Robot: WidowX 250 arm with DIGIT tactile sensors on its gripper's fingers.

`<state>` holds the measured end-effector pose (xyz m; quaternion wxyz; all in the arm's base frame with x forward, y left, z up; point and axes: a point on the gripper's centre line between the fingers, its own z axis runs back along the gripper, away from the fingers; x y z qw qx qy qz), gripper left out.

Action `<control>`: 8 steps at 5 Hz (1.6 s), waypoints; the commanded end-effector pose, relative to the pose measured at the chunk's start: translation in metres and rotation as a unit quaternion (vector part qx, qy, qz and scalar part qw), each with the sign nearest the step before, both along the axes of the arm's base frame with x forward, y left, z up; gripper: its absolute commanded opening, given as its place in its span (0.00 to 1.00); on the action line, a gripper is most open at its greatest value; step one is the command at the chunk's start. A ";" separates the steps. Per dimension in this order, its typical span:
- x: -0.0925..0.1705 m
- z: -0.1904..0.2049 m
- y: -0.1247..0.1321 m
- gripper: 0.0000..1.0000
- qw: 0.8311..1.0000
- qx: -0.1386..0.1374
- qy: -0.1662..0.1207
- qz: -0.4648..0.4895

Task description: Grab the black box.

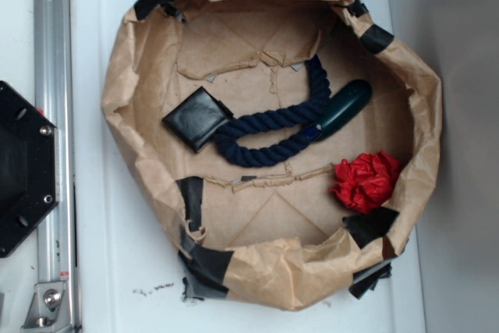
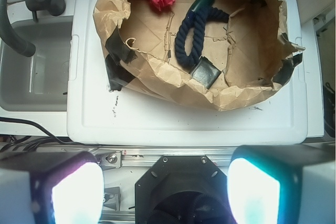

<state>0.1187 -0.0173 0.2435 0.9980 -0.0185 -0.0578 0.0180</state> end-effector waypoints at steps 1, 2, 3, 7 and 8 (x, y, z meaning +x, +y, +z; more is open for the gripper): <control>0.000 0.000 0.000 1.00 1.000 0.000 0.000 0.000; 0.039 -0.003 0.033 1.00 0.994 0.038 -0.069 0.074; 0.075 -0.015 0.058 1.00 0.982 -0.004 -0.093 0.161; 0.099 -0.179 0.072 1.00 0.986 -0.001 0.027 0.166; 0.101 -0.181 0.083 1.00 0.984 0.001 0.027 0.174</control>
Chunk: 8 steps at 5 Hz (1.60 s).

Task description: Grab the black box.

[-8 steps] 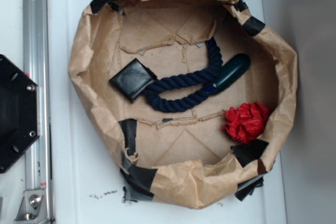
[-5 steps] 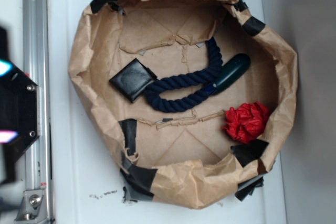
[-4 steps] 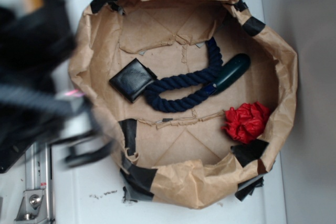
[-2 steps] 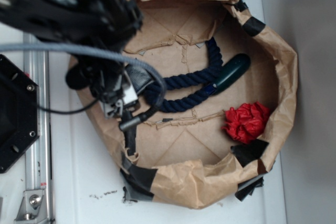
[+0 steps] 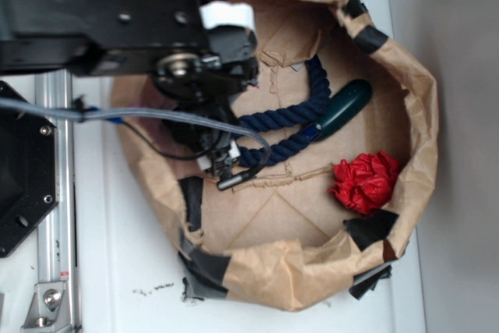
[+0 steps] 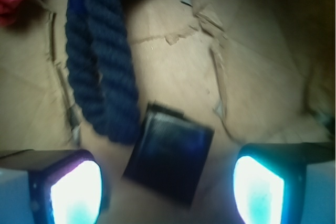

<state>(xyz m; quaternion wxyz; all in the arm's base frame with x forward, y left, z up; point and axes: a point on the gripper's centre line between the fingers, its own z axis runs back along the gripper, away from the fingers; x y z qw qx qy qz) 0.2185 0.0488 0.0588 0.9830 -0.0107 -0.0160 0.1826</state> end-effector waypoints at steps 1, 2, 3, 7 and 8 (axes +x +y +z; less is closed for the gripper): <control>-0.007 -0.006 0.015 1.00 1.000 0.005 -0.007 0.008; -0.025 -0.029 0.007 1.00 1.000 0.005 0.019 -0.013; -0.020 -0.053 -0.001 1.00 0.999 -0.005 0.026 -0.041; -0.001 0.040 0.000 0.00 0.990 0.037 -0.053 -0.125; 0.025 0.090 -0.012 0.00 0.981 0.056 -0.068 -0.172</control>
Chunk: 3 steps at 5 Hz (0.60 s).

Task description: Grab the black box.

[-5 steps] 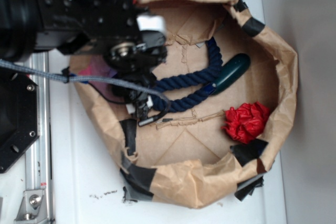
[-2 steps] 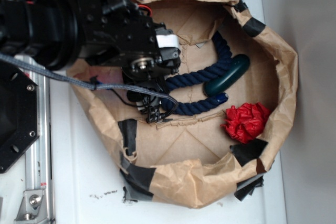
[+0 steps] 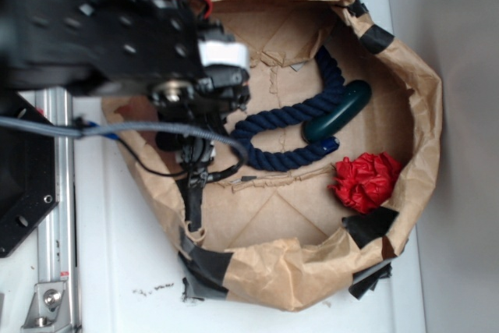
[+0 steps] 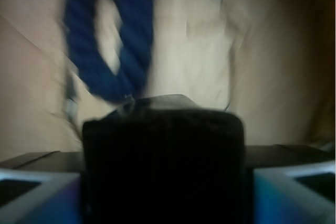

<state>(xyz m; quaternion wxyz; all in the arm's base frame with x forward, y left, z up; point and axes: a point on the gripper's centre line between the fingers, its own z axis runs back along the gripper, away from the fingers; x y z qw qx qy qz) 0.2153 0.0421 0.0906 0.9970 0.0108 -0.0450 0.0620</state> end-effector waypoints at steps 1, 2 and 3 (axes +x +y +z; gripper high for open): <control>0.041 0.101 -0.012 0.00 0.998 0.015 -0.020 -0.065; 0.034 0.094 -0.012 0.00 0.998 0.007 0.001 -0.068; 0.030 0.089 -0.011 0.00 0.997 0.002 0.006 -0.073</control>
